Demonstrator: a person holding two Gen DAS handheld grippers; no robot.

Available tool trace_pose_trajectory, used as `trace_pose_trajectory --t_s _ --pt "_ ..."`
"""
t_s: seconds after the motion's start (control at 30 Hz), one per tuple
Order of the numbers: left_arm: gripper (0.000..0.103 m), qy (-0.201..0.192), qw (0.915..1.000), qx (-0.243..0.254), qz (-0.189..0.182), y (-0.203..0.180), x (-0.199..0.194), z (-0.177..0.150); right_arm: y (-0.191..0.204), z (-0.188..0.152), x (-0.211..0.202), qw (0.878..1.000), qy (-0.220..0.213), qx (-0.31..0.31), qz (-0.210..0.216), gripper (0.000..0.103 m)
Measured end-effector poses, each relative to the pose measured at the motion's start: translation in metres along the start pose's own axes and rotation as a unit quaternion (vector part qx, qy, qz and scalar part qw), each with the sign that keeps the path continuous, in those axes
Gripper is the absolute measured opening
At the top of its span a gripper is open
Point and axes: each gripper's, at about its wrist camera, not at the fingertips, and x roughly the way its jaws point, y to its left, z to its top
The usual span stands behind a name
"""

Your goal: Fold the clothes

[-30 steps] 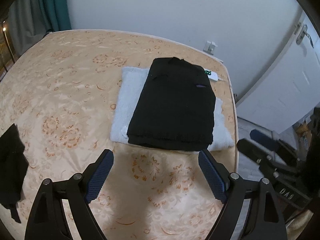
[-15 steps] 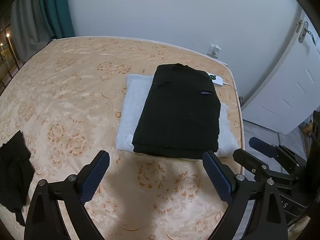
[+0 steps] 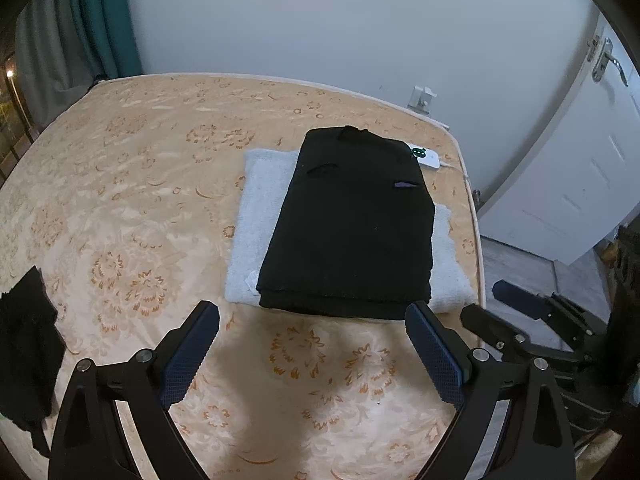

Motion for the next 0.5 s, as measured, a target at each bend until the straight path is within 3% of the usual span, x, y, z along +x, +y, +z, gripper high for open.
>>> trace_pose_trajectory --t_s 0.5 --pt "0.096 0.0 1.0 0.008 0.002 -0.0036 -0.0028 0.0065 0.003 0.0011 -0.0018 1.0 0.008 -0.005 -0.001 0.061"
